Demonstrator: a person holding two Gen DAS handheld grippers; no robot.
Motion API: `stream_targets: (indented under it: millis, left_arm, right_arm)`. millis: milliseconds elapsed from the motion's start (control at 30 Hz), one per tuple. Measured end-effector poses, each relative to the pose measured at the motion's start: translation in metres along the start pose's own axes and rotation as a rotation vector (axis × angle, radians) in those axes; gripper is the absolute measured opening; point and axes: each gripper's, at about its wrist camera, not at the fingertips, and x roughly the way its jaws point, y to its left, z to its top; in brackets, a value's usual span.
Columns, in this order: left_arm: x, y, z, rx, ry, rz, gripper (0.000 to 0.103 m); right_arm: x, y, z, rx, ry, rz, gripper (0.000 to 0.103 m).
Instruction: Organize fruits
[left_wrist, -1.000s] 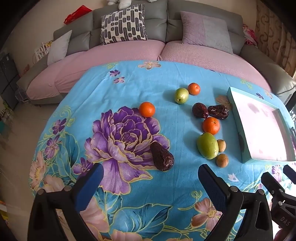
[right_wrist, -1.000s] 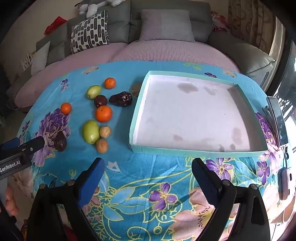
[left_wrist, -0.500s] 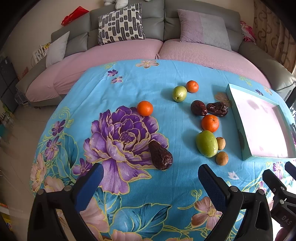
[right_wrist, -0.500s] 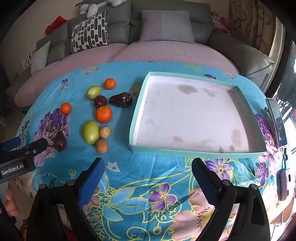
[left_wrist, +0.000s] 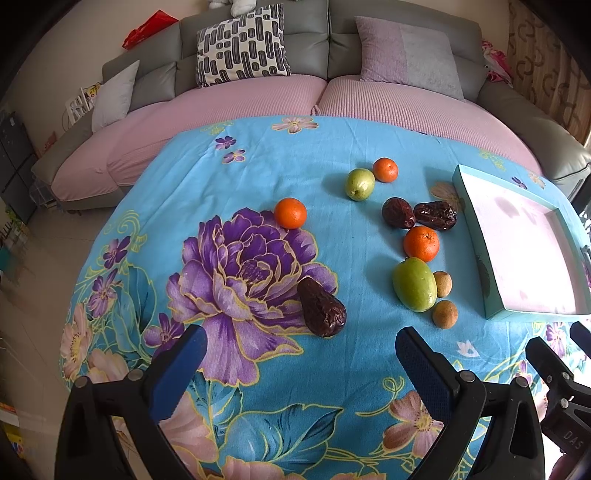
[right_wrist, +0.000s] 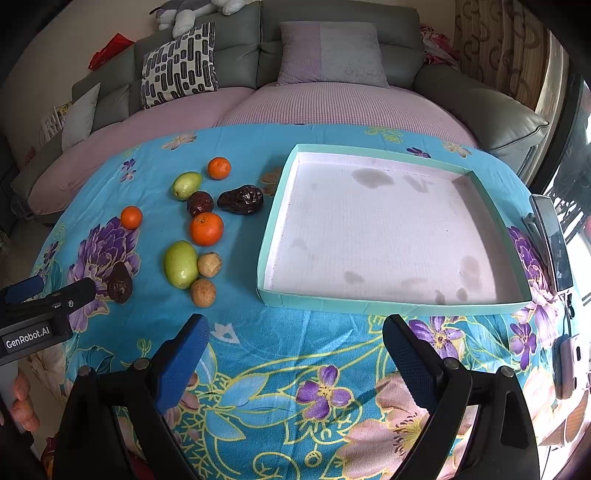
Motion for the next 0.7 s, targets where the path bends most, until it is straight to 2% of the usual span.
stream_targets:
  millis: [700]
  left_arm:
    - [0.0011, -0.0013, 0.0005, 0.001, 0.003, 0.003, 0.103]
  right_arm:
    - [0.0006, -0.0012, -0.0004, 0.010, 0.004, 0.008, 0.095]
